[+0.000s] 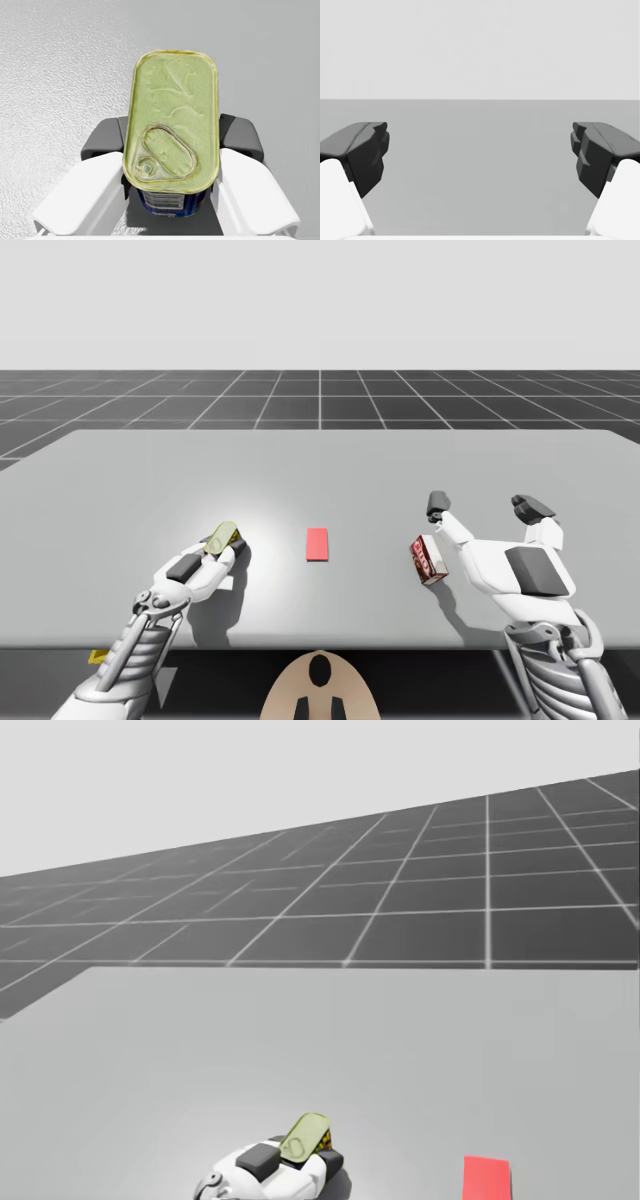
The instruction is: Look at the card. If it is red, pick the object on the left. If it is green, pick the object on the right.
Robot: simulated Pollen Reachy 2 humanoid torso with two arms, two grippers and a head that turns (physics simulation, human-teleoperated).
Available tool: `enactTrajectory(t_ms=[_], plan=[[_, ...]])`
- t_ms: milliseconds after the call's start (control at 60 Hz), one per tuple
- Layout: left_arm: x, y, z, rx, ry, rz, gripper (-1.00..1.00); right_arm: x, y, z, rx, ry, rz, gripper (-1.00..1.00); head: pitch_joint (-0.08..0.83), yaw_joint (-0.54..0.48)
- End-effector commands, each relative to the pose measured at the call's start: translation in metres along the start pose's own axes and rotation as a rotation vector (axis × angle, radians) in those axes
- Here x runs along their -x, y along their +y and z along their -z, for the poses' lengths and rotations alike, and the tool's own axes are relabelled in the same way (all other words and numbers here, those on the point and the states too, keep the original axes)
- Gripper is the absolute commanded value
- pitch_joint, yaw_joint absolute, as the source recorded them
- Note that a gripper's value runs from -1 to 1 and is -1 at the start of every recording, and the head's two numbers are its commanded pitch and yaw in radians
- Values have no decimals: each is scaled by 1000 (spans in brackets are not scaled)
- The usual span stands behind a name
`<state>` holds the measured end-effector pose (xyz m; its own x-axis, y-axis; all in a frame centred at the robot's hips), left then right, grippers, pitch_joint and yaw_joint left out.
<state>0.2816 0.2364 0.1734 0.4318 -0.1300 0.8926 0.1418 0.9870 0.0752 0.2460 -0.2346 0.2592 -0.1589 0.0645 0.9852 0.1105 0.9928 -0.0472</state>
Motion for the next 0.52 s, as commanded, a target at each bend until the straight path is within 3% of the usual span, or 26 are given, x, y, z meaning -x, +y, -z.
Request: enactTrajectory(t_ms=[17,100,217,517], plan=[[-12,-3,-8,-17,65,-8,1000,2,0,0,-7,-2,3,-1000,265,348],[-28,-1,-17,-17,24,-6,1000,3,0,0,-13,-3,-2,-1000,261,346],[-70,4,-42,-22,-89,2,1000,3,-1,-1,-24,-3,1,-1000,251,345],[-153,16,-95,-64,-330,68,1000,3,-2,-2,-37,-14,1,-1000,231,337]])
